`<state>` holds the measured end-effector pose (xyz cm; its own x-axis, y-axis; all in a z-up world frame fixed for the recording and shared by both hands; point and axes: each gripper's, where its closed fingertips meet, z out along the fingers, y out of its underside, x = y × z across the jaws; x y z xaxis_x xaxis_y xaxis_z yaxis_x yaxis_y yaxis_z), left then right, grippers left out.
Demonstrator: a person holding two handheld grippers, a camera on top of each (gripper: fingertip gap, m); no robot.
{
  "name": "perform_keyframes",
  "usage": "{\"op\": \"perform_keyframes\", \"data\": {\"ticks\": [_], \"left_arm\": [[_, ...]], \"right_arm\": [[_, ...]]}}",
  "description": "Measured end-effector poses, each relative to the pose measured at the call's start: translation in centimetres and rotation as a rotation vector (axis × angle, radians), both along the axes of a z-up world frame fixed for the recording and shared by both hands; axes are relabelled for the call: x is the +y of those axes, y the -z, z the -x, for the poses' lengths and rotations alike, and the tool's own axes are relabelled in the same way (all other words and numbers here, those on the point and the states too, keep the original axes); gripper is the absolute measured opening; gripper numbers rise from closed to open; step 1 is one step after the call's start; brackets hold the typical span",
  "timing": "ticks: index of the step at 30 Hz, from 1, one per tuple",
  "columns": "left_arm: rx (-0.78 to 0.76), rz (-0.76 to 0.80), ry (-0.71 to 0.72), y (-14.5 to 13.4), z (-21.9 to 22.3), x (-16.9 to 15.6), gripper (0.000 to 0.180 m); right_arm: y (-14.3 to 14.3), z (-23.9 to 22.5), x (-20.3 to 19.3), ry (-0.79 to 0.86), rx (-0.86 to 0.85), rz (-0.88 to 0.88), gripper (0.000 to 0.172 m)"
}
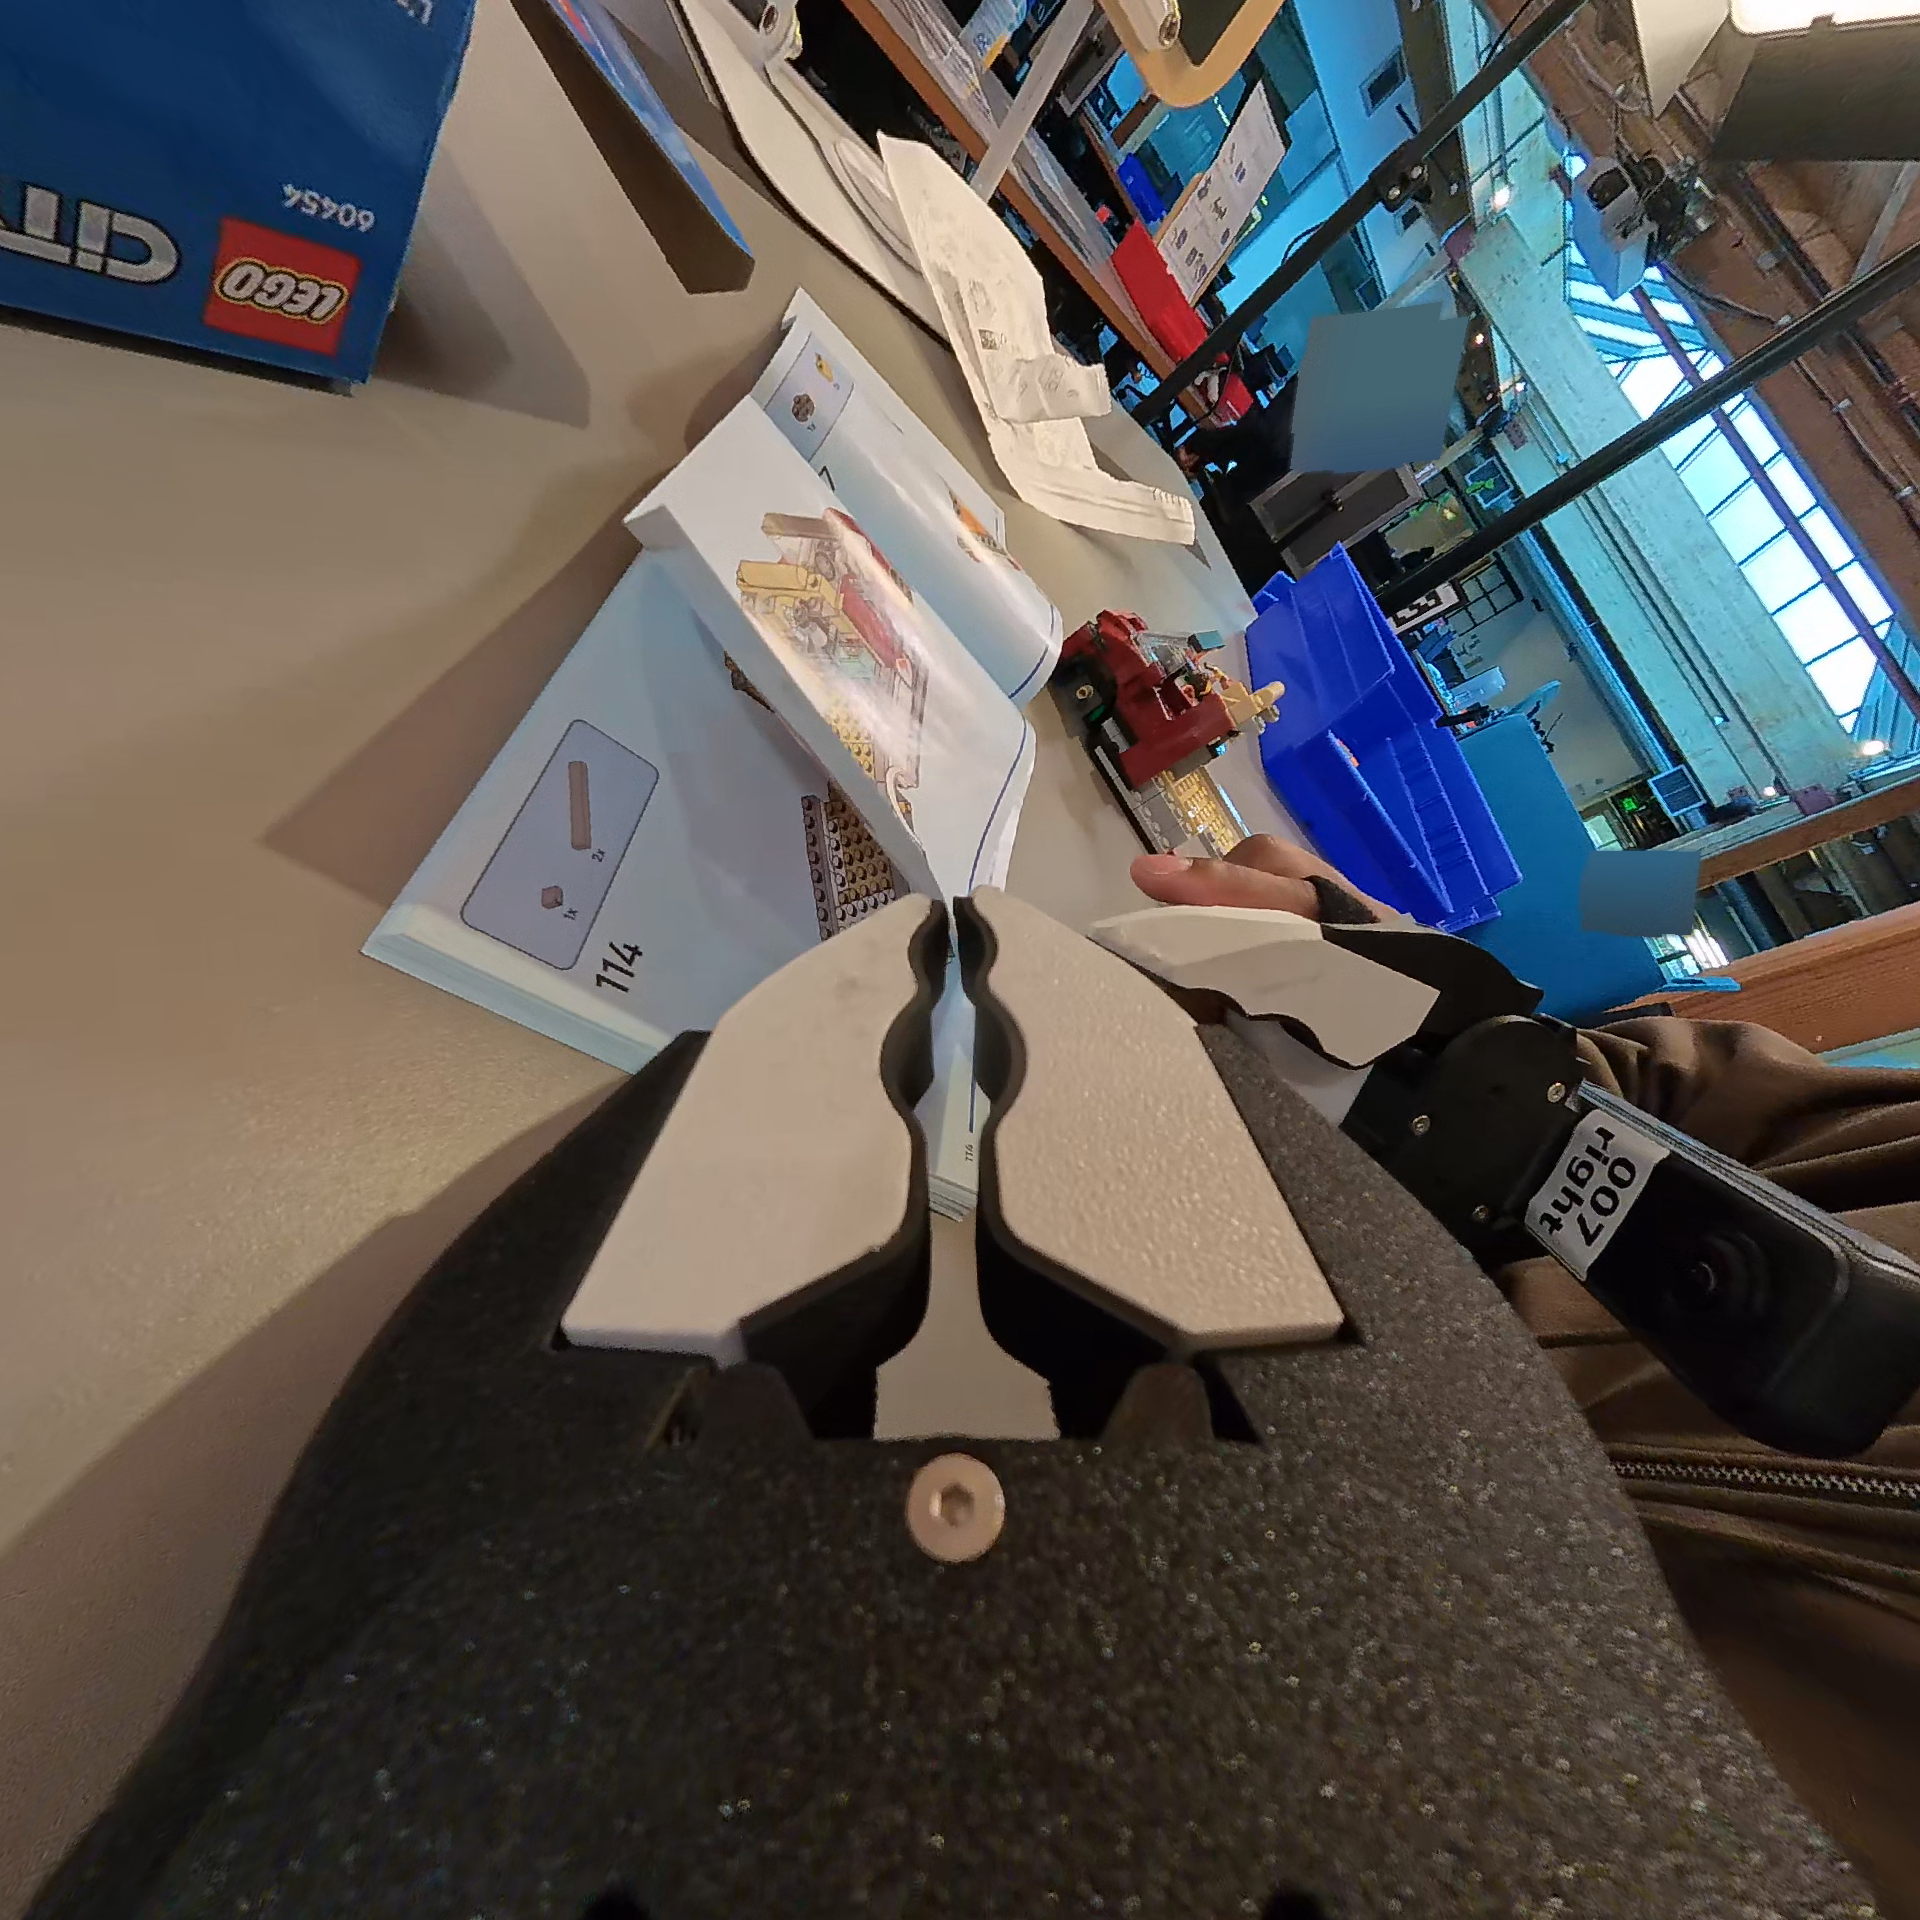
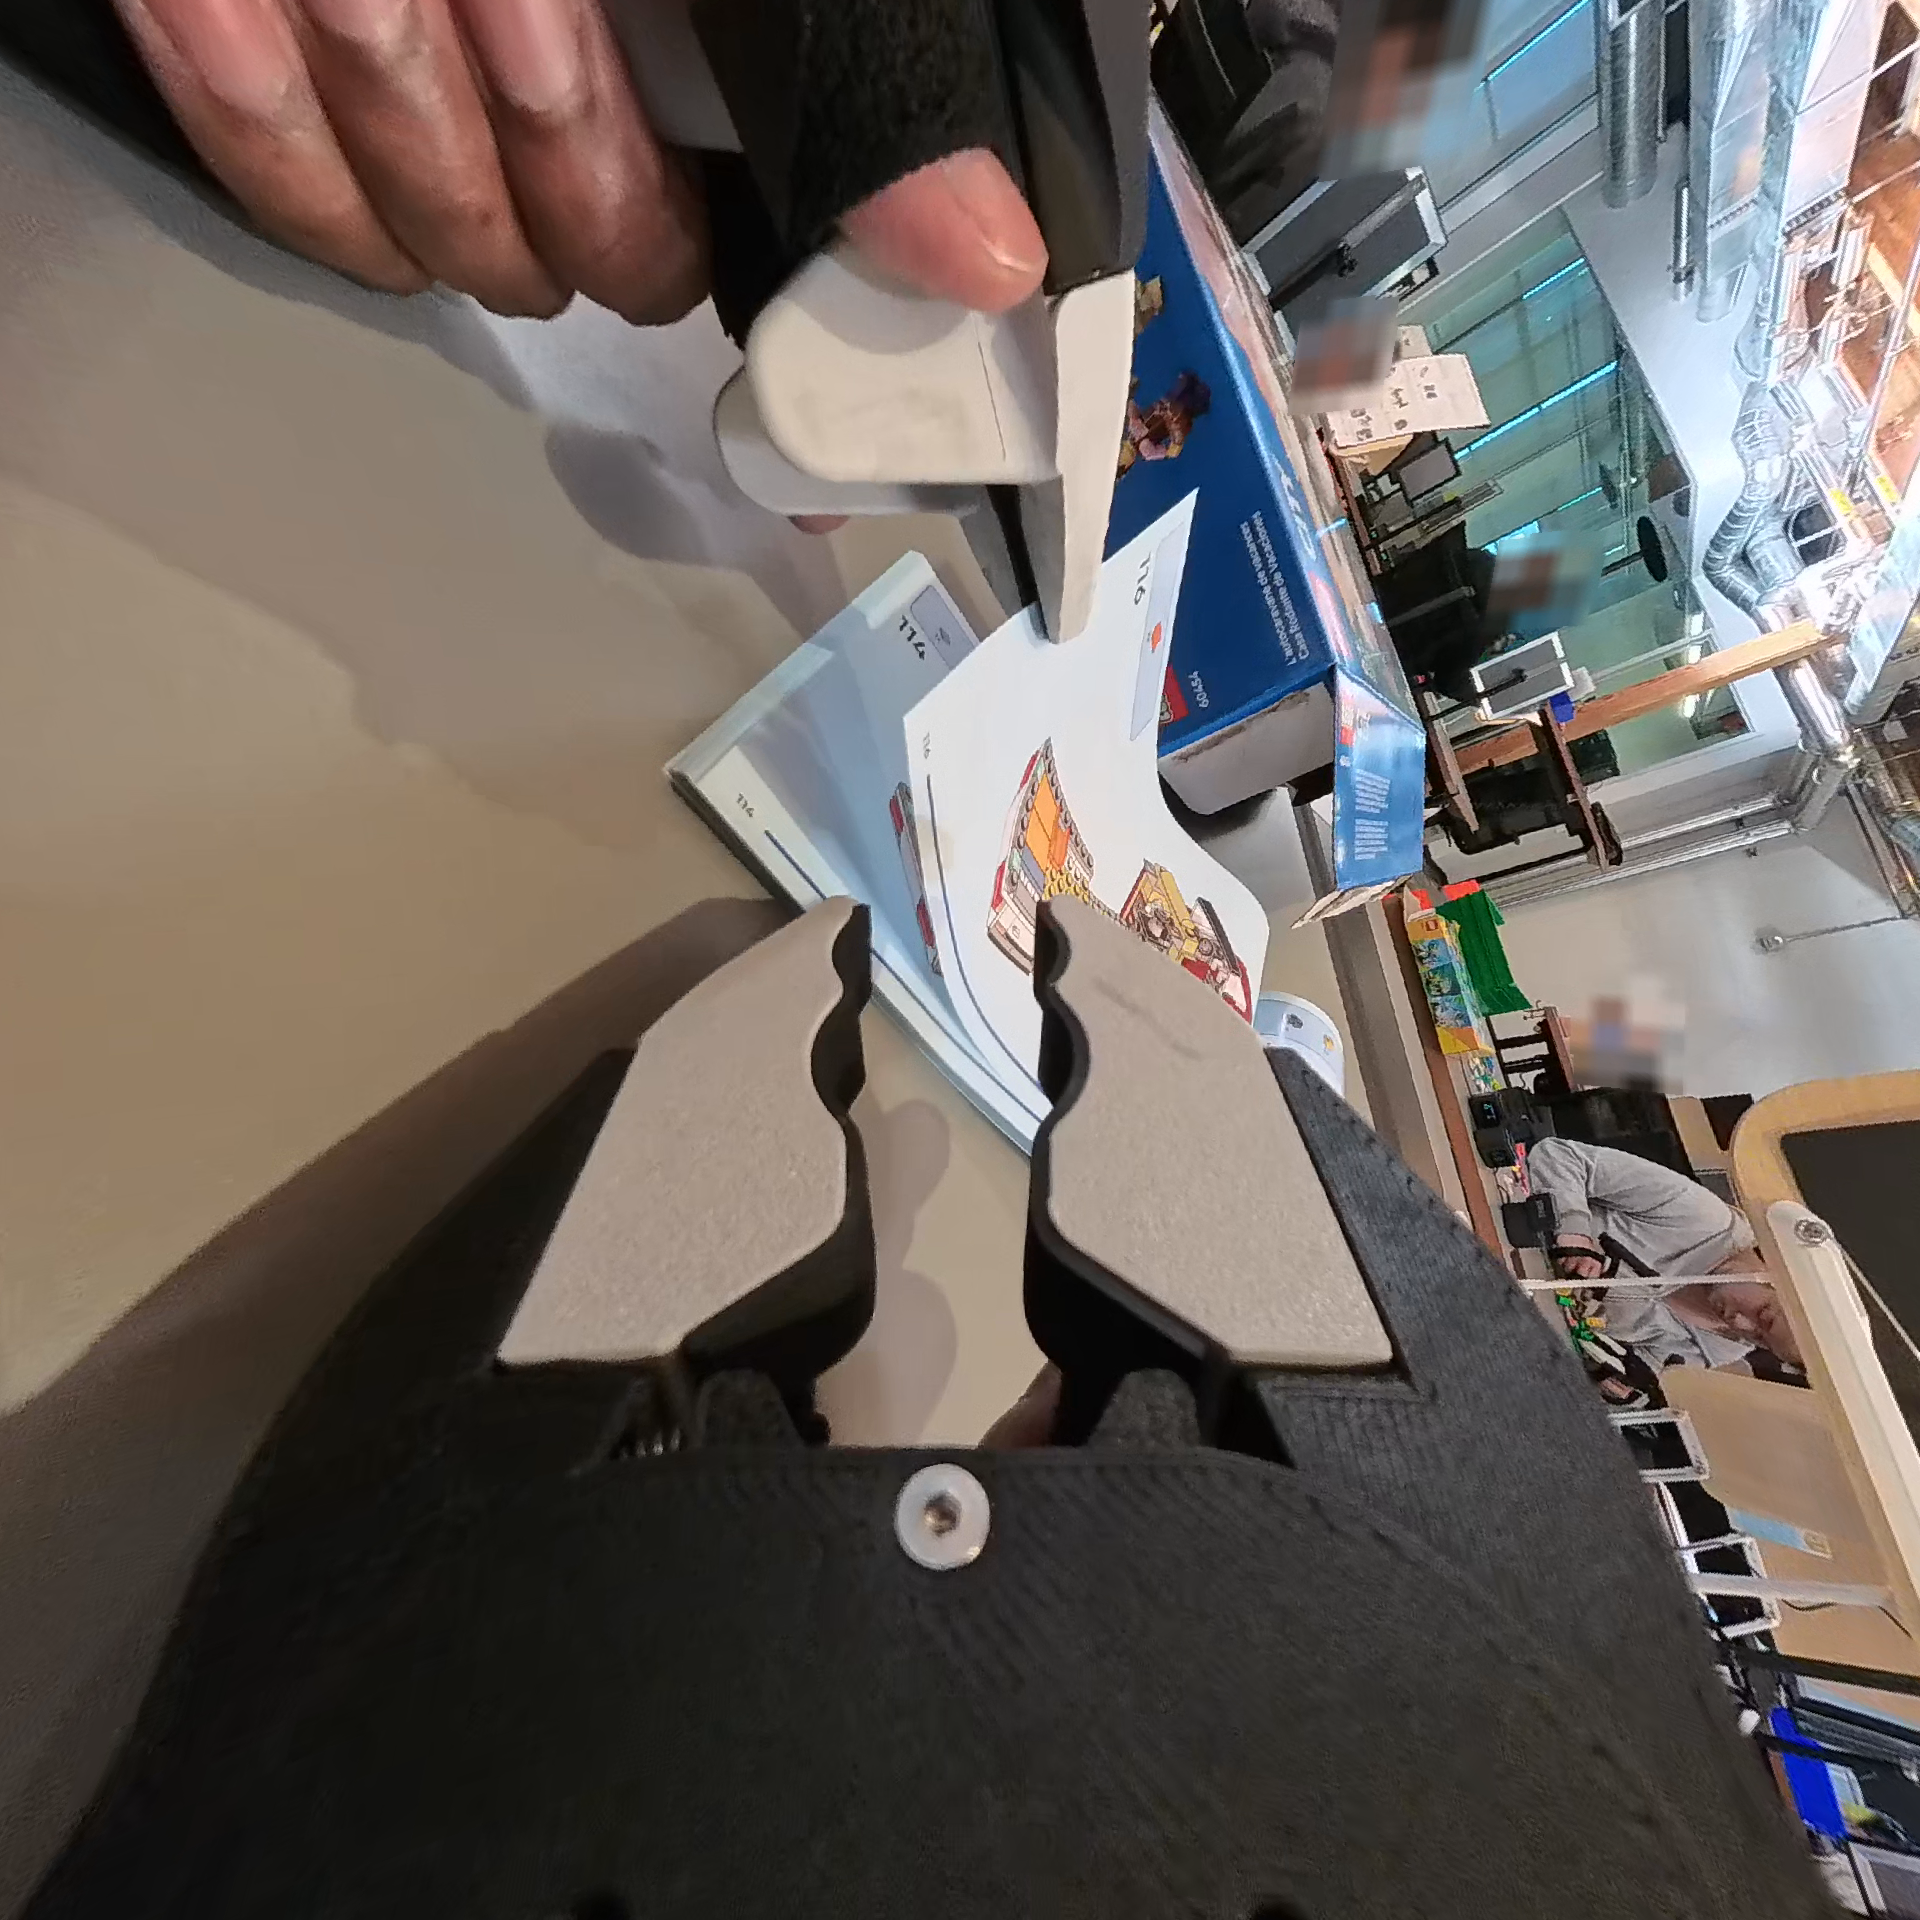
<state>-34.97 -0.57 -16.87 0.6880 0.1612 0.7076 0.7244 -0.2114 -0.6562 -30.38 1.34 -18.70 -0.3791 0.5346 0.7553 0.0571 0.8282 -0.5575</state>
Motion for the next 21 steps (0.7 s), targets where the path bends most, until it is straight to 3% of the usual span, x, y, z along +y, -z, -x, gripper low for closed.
{"op": "perform_keyframes", "data": {"ticks": [21], "left_arm": [[-0.003, -0.001, 0.002, 0.01, -0.01, 0.03, 0.002]], "right_arm": [[0.16, 0.13, -0.46, -0.006, -0.005, 0.003, 0.029]]}}
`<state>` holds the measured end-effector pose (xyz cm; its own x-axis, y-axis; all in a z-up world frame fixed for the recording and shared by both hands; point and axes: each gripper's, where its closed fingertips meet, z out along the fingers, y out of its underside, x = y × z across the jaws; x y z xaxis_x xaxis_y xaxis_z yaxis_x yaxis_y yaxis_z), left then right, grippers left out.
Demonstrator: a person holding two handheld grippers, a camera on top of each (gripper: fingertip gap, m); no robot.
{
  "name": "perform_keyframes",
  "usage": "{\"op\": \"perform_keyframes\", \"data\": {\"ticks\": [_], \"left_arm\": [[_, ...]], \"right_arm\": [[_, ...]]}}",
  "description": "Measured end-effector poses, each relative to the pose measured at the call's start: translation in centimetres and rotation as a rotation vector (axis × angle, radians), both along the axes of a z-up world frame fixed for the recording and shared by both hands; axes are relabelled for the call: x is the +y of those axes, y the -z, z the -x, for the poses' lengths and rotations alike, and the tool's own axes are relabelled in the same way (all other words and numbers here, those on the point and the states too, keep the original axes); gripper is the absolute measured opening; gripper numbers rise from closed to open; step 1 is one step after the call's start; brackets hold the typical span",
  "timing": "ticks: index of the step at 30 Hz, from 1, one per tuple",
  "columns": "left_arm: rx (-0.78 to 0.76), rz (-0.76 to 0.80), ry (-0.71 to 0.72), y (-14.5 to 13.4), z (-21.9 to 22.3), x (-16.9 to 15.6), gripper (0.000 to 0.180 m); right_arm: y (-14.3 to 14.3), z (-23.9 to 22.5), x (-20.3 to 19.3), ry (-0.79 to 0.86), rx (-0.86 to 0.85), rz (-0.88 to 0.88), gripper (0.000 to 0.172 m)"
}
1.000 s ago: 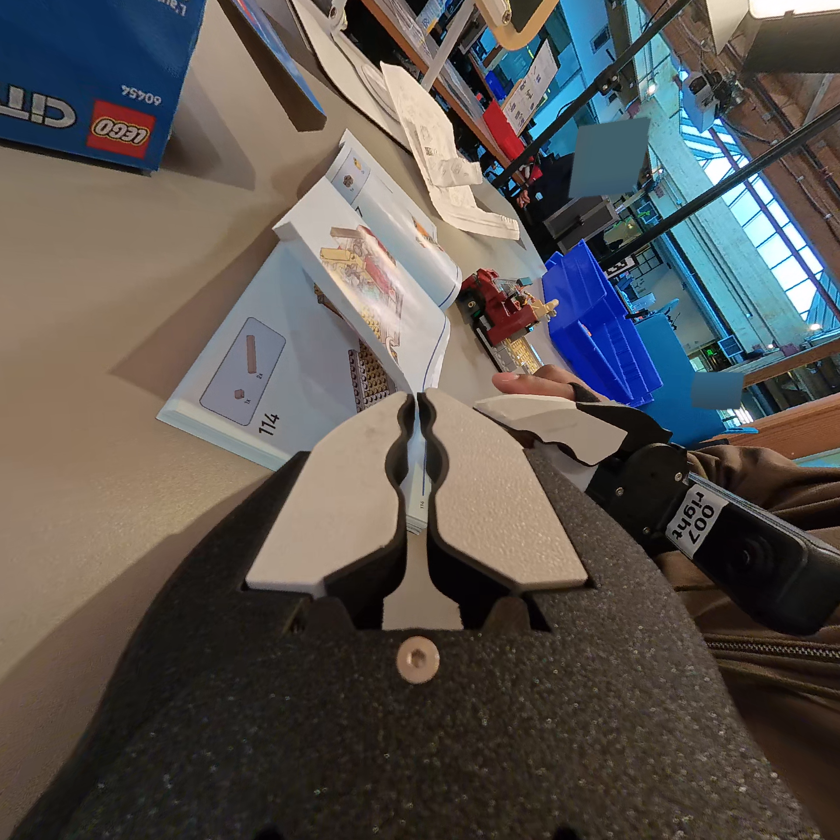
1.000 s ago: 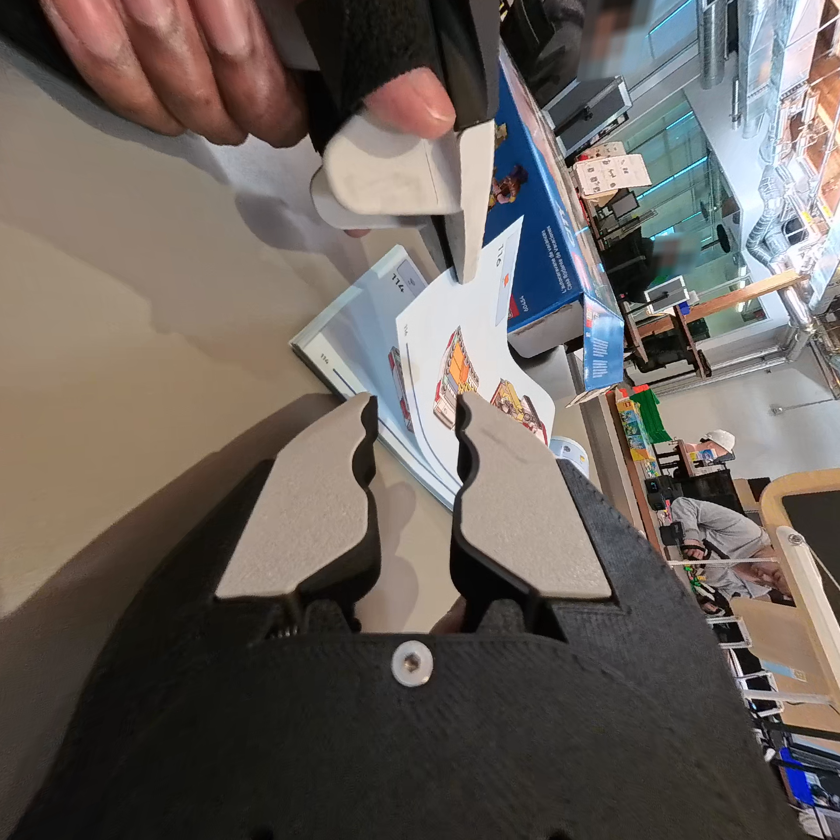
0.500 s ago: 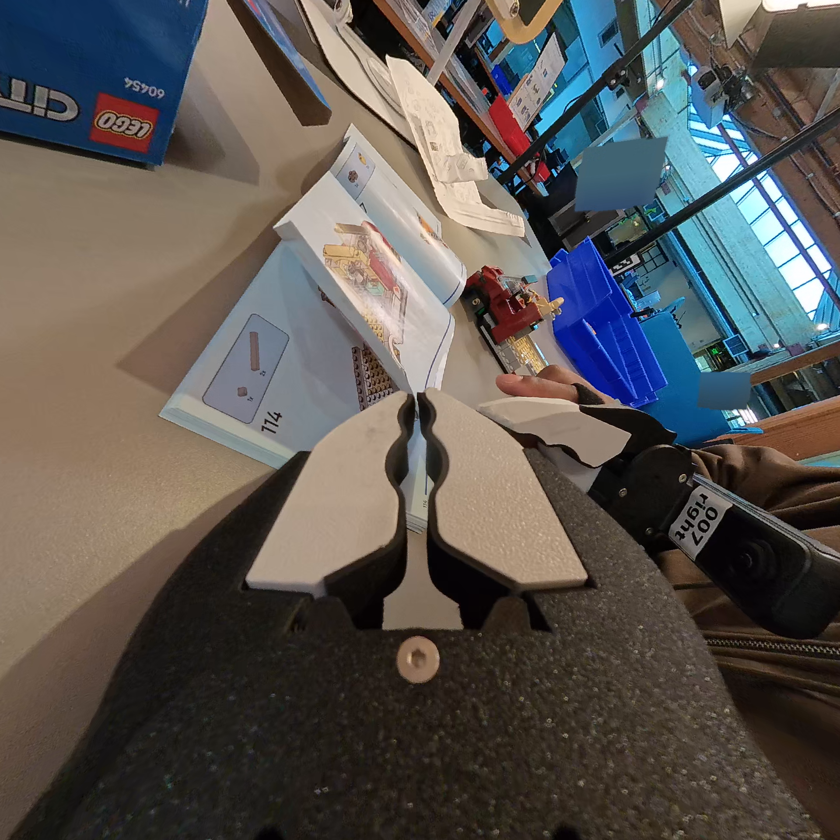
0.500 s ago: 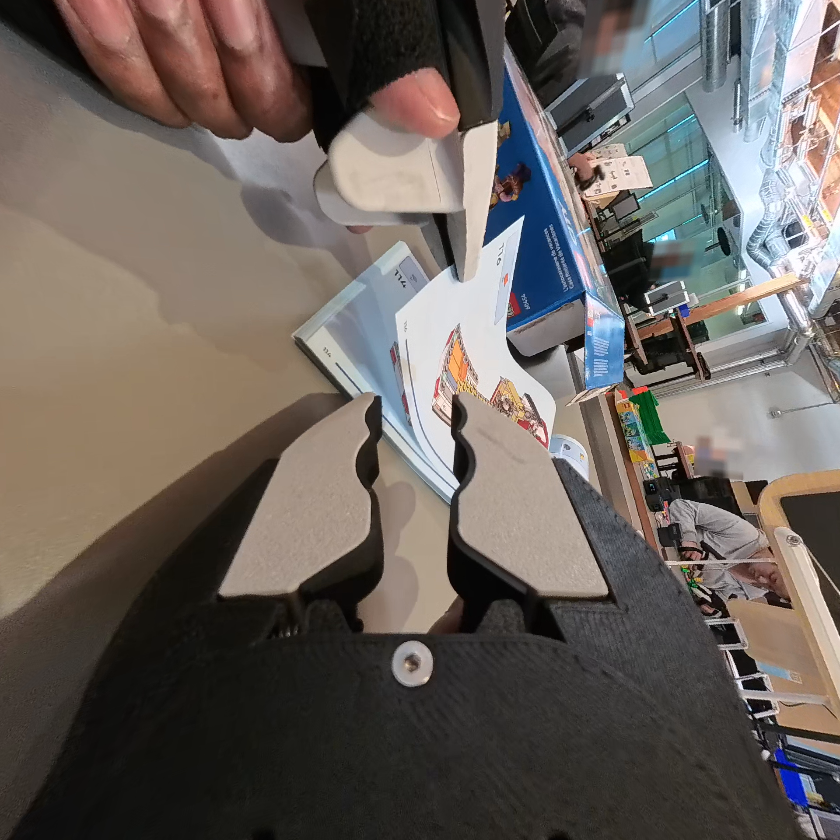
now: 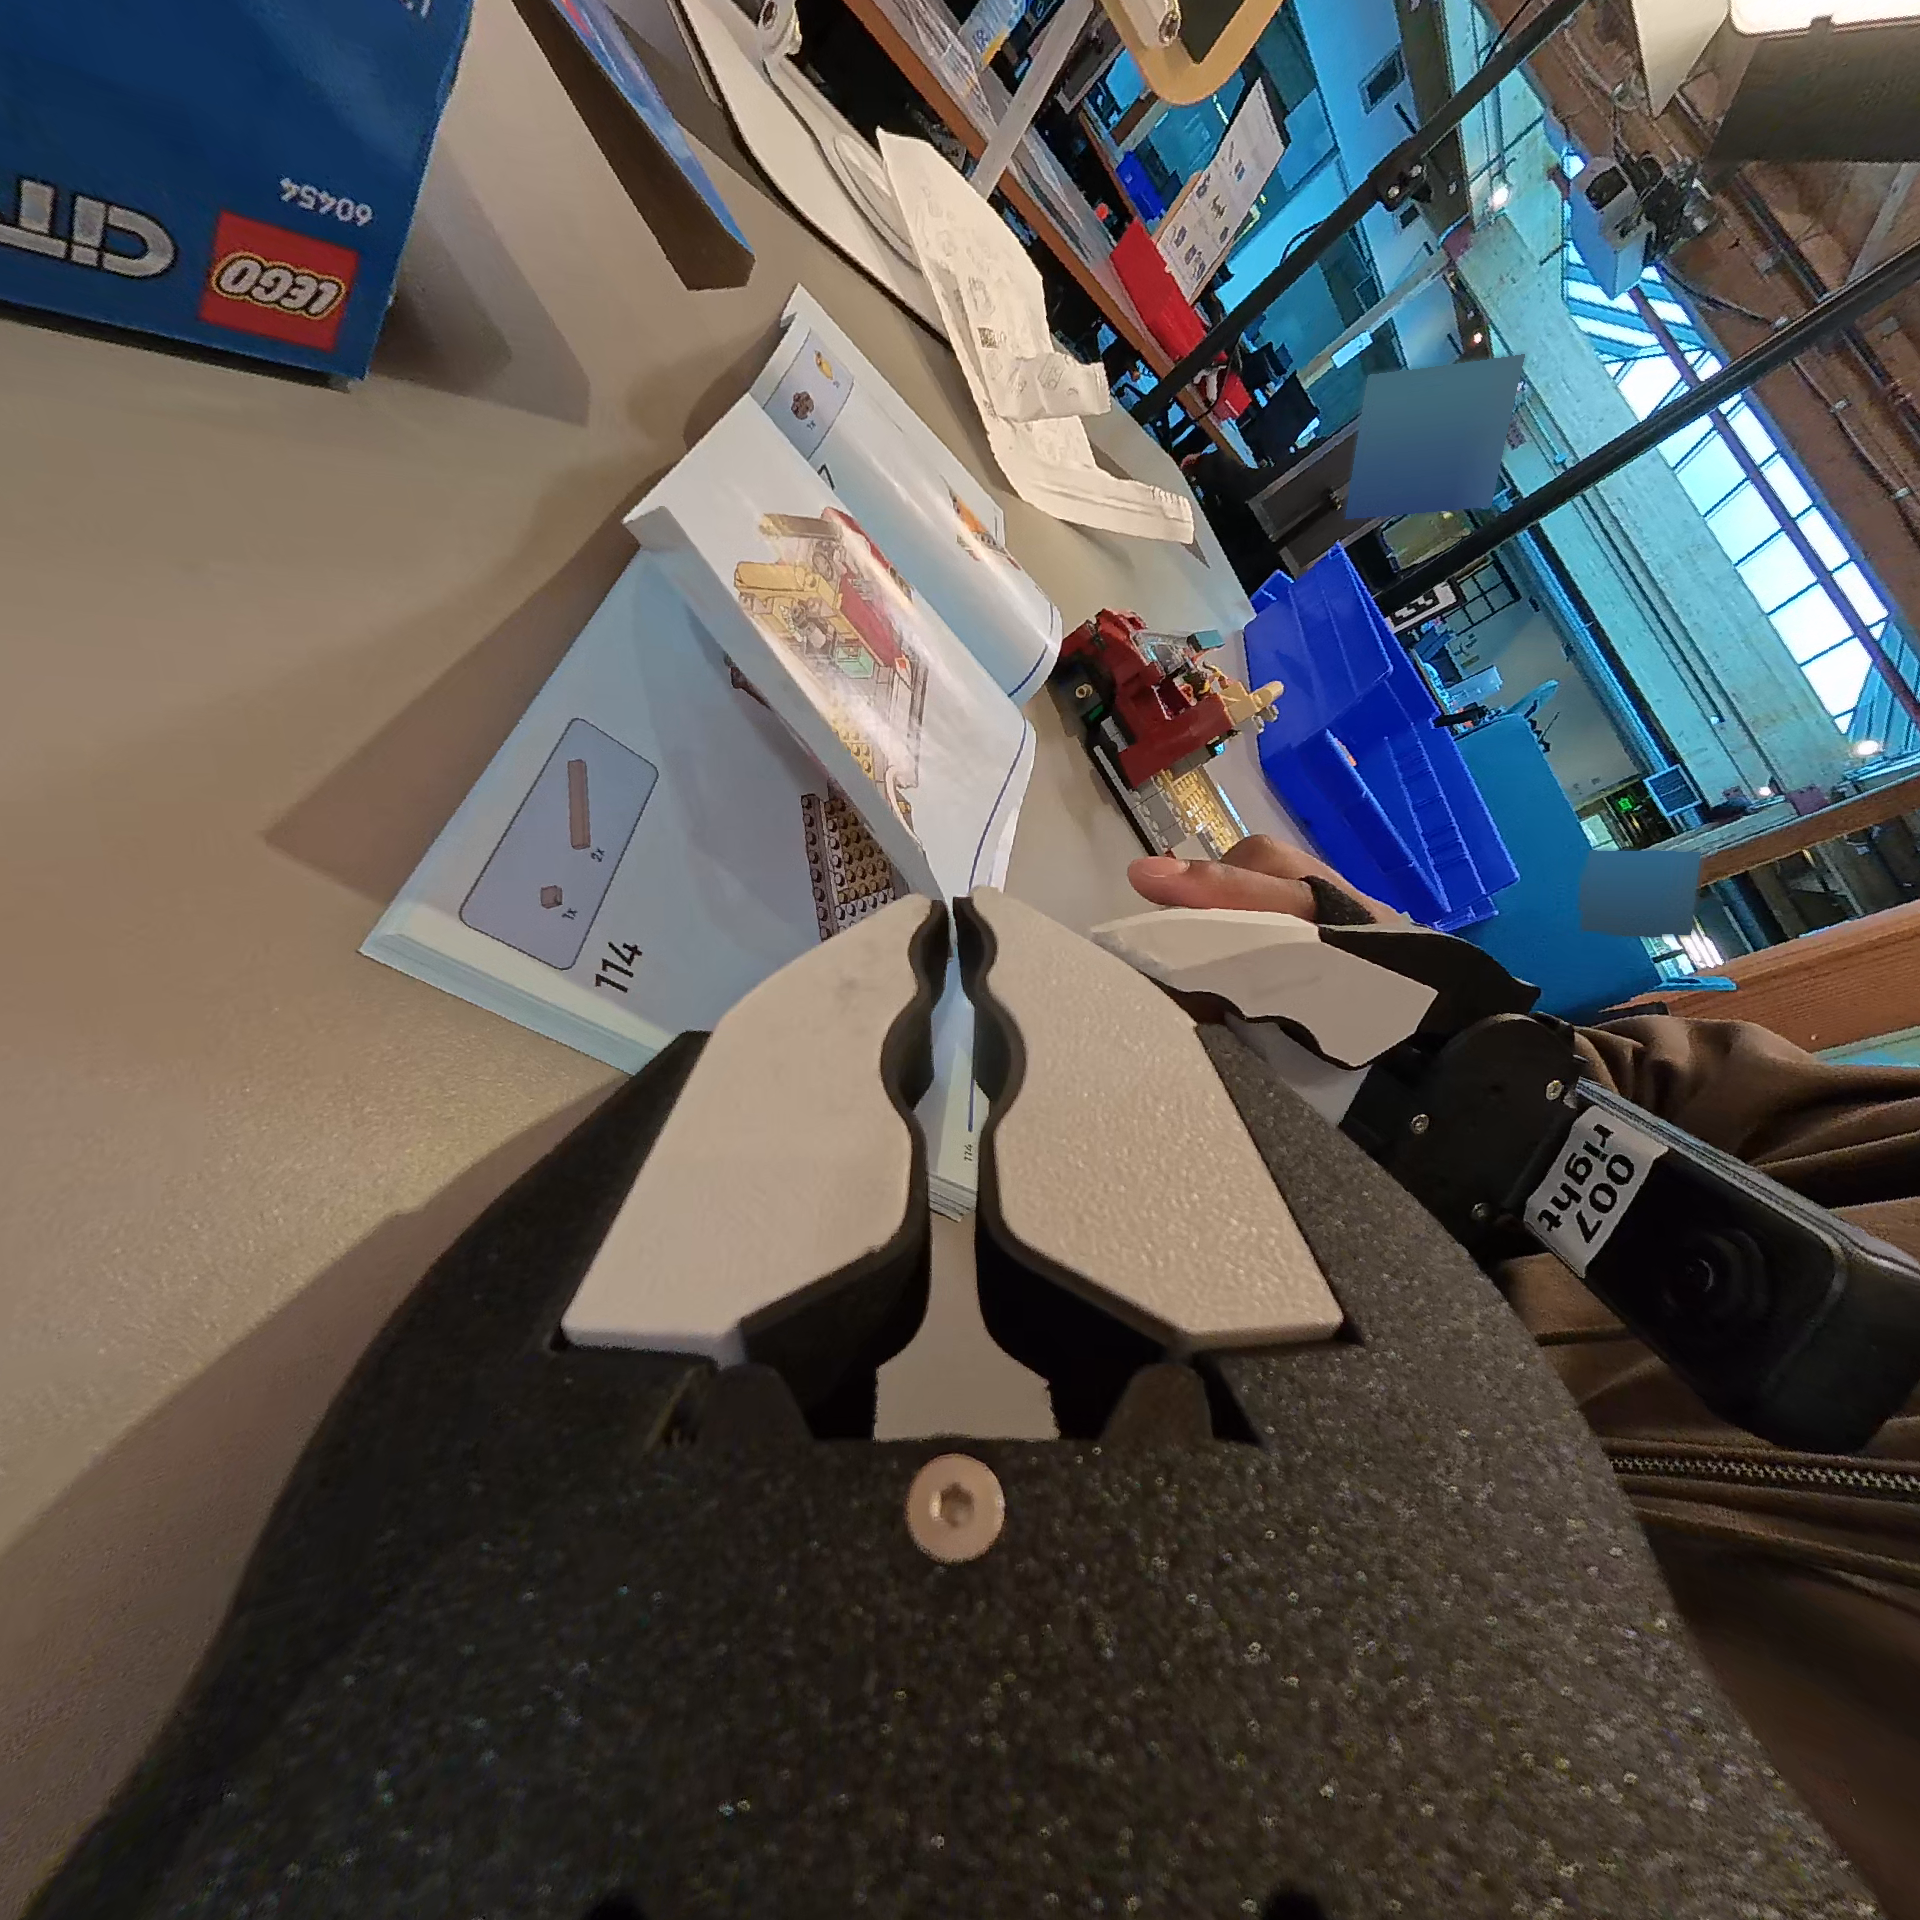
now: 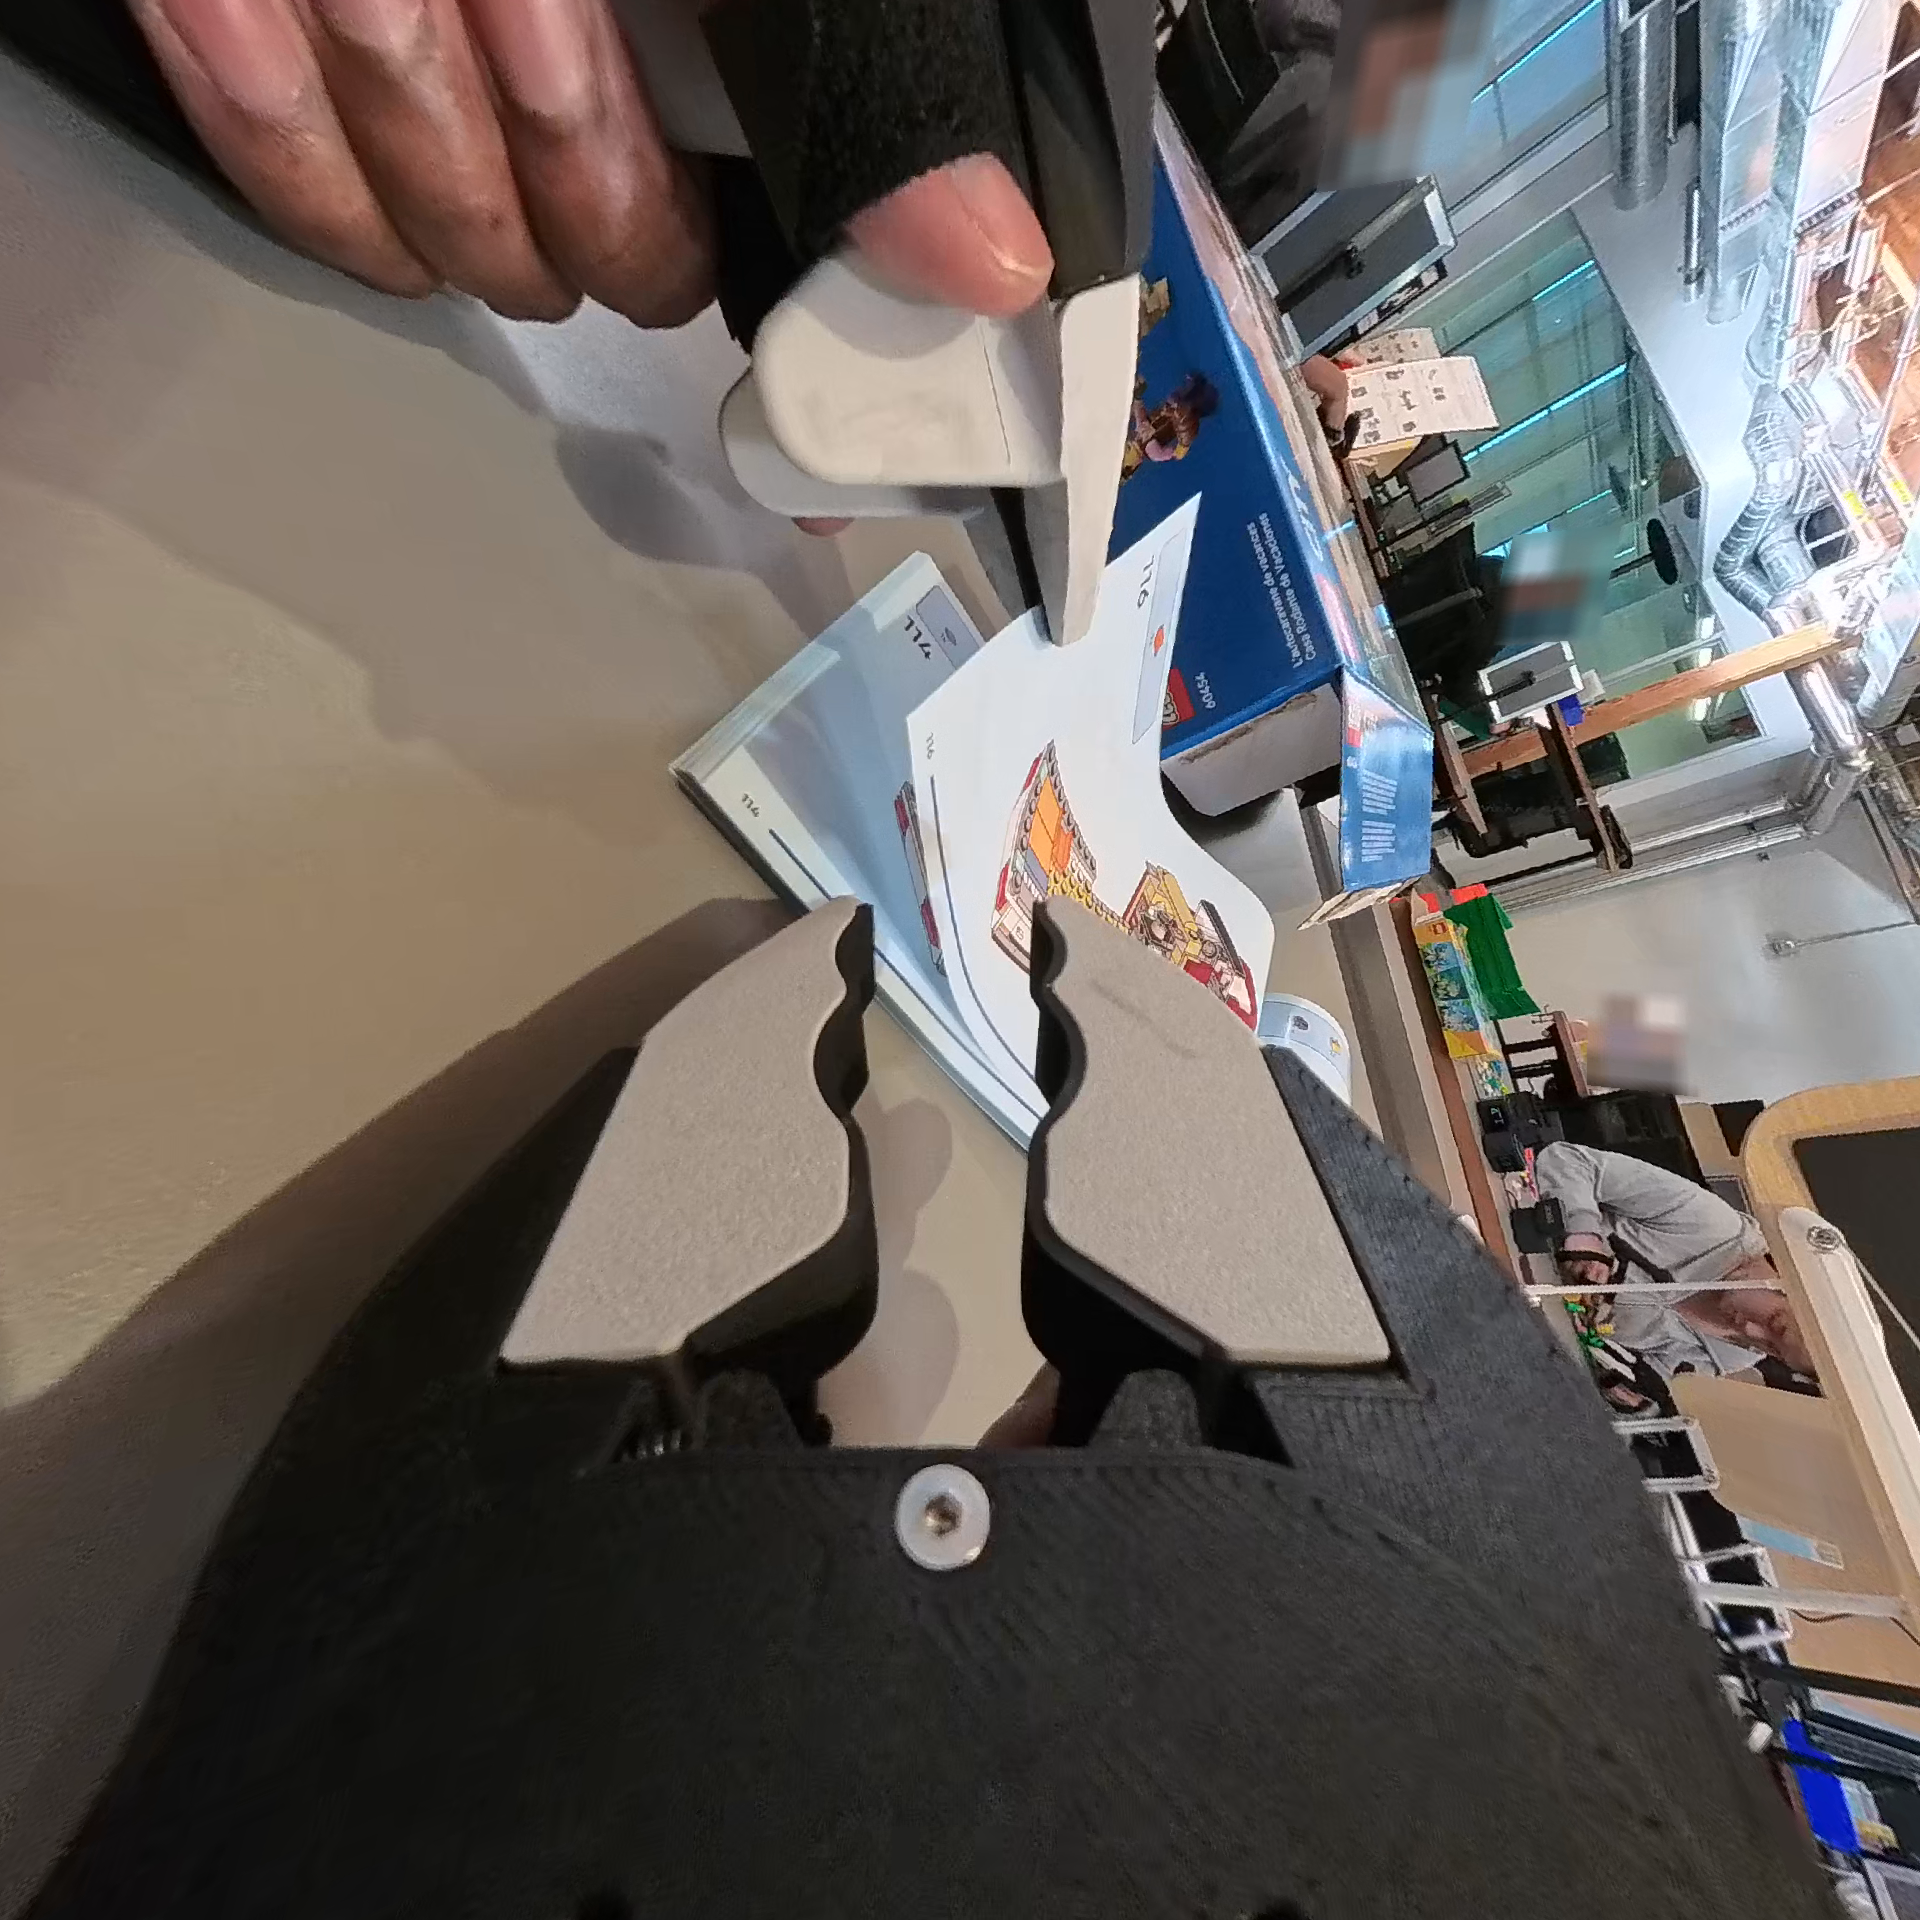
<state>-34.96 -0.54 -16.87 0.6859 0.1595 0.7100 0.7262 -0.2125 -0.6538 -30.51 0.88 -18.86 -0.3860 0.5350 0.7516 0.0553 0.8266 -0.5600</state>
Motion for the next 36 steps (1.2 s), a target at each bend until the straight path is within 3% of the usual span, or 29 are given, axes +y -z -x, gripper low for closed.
{"op": "perform_keyframes", "data": {"ticks": [6, 19, 24, 32, 36], "left_arm": [[-0.025, -0.027, 0.012, -0.3, 0.0, 0.0, 0.001], [-0.067, -0.095, 0.005, -1.1, 0.0, 0.0, 0.000], [-0.068, -0.094, 0.007, -1.1, 0.0, 0.0, 0.001], [-0.071, -0.099, 0.009, -1.1, 0.0, -0.1, 0.001], [-0.072, -0.097, 0.007, -1.1, 0.0, -0.1, 0.001]], "right_arm": [[-0.7, 0.3, -0.8, -0.035, 0.001, 0.073, 0.038], [-0.9, 1.8, -1.6, -0.005, 0.037, 0.061, 0.037], [-1.0, 2.1, -1.3, 0.012, 0.047, 0.052, 0.029], [-1.0, 2.1, -1.1, 0.007, 0.058, 0.045, 0.002], [-1.1, 2.1, -1.0, 0.010, 0.062, 0.048, 0.000]]}}
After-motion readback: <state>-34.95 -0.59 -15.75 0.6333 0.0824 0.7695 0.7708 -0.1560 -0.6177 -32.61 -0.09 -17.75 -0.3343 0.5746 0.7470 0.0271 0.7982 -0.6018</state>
